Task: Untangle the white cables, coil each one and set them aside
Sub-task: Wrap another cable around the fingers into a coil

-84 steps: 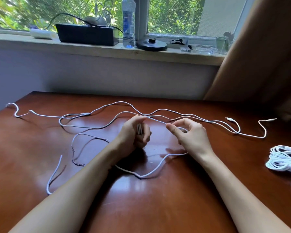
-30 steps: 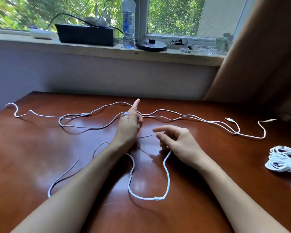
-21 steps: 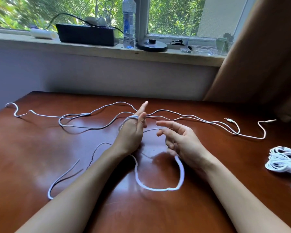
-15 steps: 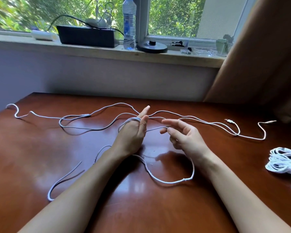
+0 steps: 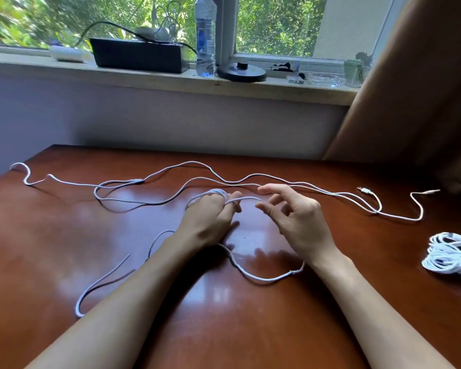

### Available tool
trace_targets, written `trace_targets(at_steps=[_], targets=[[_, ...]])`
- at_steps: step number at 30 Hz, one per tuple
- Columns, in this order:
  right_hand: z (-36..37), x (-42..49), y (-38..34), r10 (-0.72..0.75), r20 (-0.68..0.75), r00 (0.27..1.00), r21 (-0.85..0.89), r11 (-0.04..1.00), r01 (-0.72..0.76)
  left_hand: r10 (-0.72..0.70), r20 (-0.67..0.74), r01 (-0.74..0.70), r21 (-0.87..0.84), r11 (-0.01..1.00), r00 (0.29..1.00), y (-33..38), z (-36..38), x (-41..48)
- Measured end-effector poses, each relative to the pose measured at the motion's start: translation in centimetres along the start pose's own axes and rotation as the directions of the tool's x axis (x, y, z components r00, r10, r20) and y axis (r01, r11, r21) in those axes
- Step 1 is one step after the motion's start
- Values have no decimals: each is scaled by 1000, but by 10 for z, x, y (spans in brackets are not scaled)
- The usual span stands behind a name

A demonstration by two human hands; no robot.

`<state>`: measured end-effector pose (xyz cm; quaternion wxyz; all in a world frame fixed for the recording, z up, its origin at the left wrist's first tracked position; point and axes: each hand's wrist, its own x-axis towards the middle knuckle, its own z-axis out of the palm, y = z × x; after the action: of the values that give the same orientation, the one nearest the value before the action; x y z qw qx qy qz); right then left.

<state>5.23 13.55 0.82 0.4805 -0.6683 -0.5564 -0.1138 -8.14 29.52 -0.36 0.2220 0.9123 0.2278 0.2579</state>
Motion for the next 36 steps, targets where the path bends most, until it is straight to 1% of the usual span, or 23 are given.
trace_targets(at_steps=[2, 6, 8, 10, 11, 13, 15, 17, 19, 21, 24, 28, 33, 36], targets=[[0, 0, 3, -11, 35, 999, -46, 999, 13, -38, -10, 36, -99, 994, 999, -1, 2, -3], [2, 2, 3, -43, 56, 998, -11, 999, 43, -121, -12, 109, -347, 931, 993, -2, 6, -3], [3, 2, 2, -64, 61, 996, -50, 997, 67, -131, -2, 118, -412, 904, 991, -3, 6, -1], [2, 1, 0, -47, 29, 998, -168, 984, 51, -104, 23, 104, -400, 910, 994, -2, 5, 0], [1, 0, 0, -19, 0, 1000, -220, 975, 18, -82, 40, 92, -377, 922, 996, -1, 4, -1], [-2, 0, 2, 43, -54, 998, -267, 962, -56, -17, 71, 35, -264, 964, 997, 2, 1, -3], [-5, 1, 4, 88, -82, 993, -273, 956, -107, 36, 105, -21, -139, 990, 994, 5, -1, -4], [-6, 2, 5, 114, -93, 989, -272, 953, -135, 51, 123, -43, -65, 997, 991, 7, -1, -4], [-6, 2, 4, 114, -88, 990, -260, 957, -133, 46, 130, -47, 5, 999, 990, 7, 0, -3], [-5, 2, 3, 98, -74, 992, -210, 971, -112, 41, 118, -48, 53, 997, 992, 5, 2, -2], [-4, 2, 2, 73, -54, 996, -147, 986, -80, 65, 116, -70, 37, 997, 991, 3, 1, -1], [-3, 2, 0, 36, -33, 999, -131, 991, -40, 91, 77, -92, 2, 996, 993, 4, -1, -3], [-4, 1, 3, 75, 3, 997, -99, 992, -74, 32, 14, -31, -109, 994, 999, 4, 2, -3], [-5, 1, 7, 98, 25, 995, -95, 991, -95, -16, 2, 16, -206, 978, 1000, 3, 3, -2]])
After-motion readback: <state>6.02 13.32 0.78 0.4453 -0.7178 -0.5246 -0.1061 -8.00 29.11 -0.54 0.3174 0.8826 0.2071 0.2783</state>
